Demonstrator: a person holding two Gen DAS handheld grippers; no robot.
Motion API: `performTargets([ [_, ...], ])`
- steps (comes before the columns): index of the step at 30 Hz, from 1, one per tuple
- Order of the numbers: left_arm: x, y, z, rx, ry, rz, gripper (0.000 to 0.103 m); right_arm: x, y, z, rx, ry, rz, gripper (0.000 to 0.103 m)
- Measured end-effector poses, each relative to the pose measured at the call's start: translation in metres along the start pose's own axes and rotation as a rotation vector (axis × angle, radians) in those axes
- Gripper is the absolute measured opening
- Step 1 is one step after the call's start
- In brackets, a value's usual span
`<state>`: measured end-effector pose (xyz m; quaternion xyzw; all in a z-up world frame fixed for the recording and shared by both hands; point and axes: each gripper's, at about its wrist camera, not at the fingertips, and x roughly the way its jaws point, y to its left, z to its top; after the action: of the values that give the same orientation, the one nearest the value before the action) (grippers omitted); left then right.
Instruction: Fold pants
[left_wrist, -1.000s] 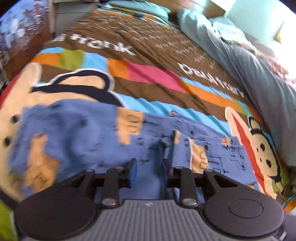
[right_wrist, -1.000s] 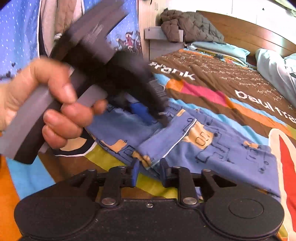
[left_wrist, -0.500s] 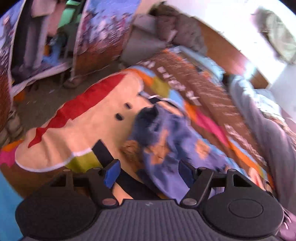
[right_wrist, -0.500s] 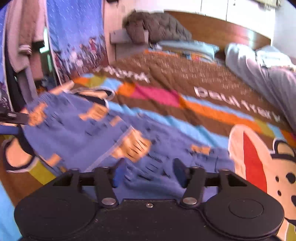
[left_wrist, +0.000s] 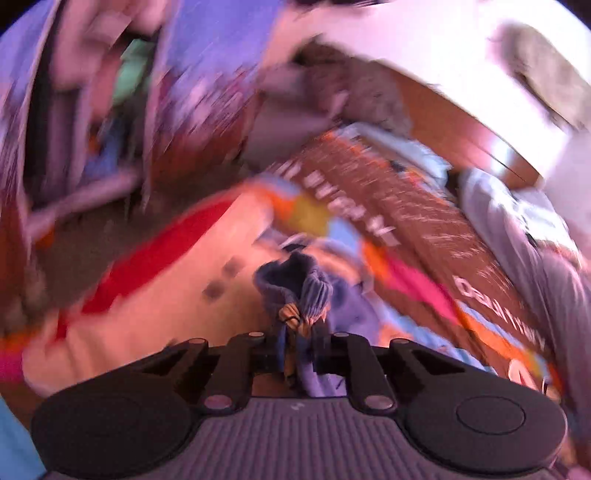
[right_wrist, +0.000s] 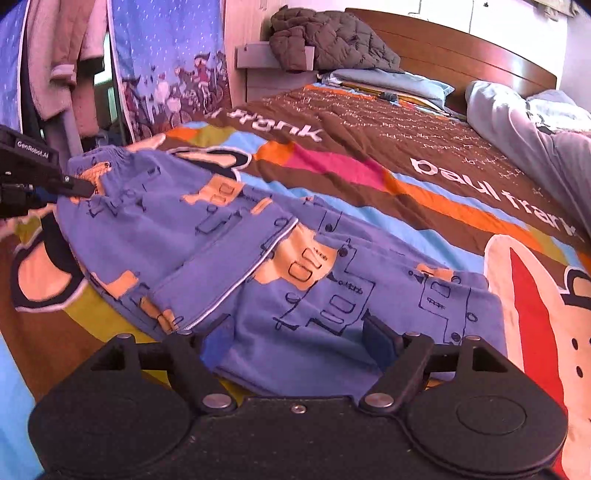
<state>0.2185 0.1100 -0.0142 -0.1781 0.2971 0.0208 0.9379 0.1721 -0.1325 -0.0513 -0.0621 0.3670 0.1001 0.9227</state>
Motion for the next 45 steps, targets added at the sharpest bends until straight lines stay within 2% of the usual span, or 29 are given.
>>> performTargets([
  [4,-0.022,-0.071,0.004,0.241,-0.097,-0.07,0.013,-0.024,-0.019,0.003,0.025,-0.076,0.013,0.078],
  [6,-0.026,-0.11,0.002,0.336,-0.082,-0.068,0.013,-0.035,-0.035,0.002,0.003,-0.095,0.001,0.078],
  [9,-0.041,-0.16,-0.009,0.455,-0.09,-0.16,0.013,-0.05,-0.074,-0.002,0.001,-0.109,-0.019,0.078],
  [11,-0.039,-0.195,-0.026,0.56,-0.09,-0.177,0.013,-0.058,-0.102,-0.003,0.029,-0.12,-0.048,0.078],
  [16,-0.015,-0.265,-0.083,0.713,0.006,-0.255,0.013,-0.079,-0.176,-0.017,0.152,-0.136,-0.152,0.078],
  [19,-0.007,-0.291,-0.125,0.804,0.049,-0.297,0.014,-0.083,-0.213,-0.034,0.227,-0.149,-0.206,0.078],
  [21,-0.004,-0.302,-0.151,0.867,0.104,-0.314,0.017,-0.084,-0.233,-0.045,0.29,-0.153,-0.221,0.078],
  [22,-0.002,-0.304,-0.163,0.89,0.134,-0.319,0.024,-0.084,-0.24,-0.049,0.32,-0.151,-0.213,0.078],
  [23,-0.001,-0.306,-0.171,0.903,0.154,-0.326,0.034,-0.084,-0.244,-0.051,0.336,-0.149,-0.201,0.078],
  [24,-0.002,-0.305,-0.177,0.91,0.161,-0.336,0.041,-0.084,-0.246,-0.053,0.339,-0.149,-0.185,0.078],
  [26,-0.011,-0.298,-0.181,0.892,0.144,-0.366,0.068,-0.084,-0.246,-0.054,0.335,-0.156,-0.16,0.078],
  [28,-0.023,-0.286,-0.176,0.845,0.121,-0.376,0.077,-0.081,-0.244,-0.052,0.344,-0.162,-0.104,0.078],
  [30,-0.033,-0.269,-0.17,0.776,0.121,-0.384,0.078,-0.076,-0.245,-0.048,0.373,-0.163,-0.02,0.078],
  [33,-0.035,-0.244,-0.161,0.657,0.127,-0.363,0.078,-0.058,-0.249,-0.036,0.432,-0.138,0.174,0.078],
  [36,-0.022,-0.236,-0.154,0.61,0.193,-0.362,0.078,-0.04,-0.248,-0.023,0.491,-0.09,0.351,0.078],
  [37,-0.014,-0.237,-0.154,0.613,0.219,-0.372,0.078,-0.034,-0.244,-0.018,0.49,-0.074,0.374,0.078],
  [38,-0.007,-0.24,-0.154,0.631,0.26,-0.373,0.078,-0.027,-0.239,-0.013,0.47,-0.056,0.386,0.076],
  [40,0.002,-0.239,-0.16,0.675,0.361,-0.358,0.077,-0.018,-0.226,-0.006,0.409,-0.024,0.325,0.052],
  [41,0.002,-0.236,-0.162,0.685,0.355,-0.362,0.077,-0.011,-0.221,-0.005,0.384,0.02,0.276,0.037],
  [42,-0.001,-0.233,-0.163,0.689,0.349,-0.365,0.077,-0.004,-0.218,-0.008,0.386,0.072,0.225,0.039],
  [45,-0.014,-0.225,-0.156,0.664,0.347,-0.367,0.077,-0.003,-0.225,-0.028,0.461,0.087,0.183,0.044],
])
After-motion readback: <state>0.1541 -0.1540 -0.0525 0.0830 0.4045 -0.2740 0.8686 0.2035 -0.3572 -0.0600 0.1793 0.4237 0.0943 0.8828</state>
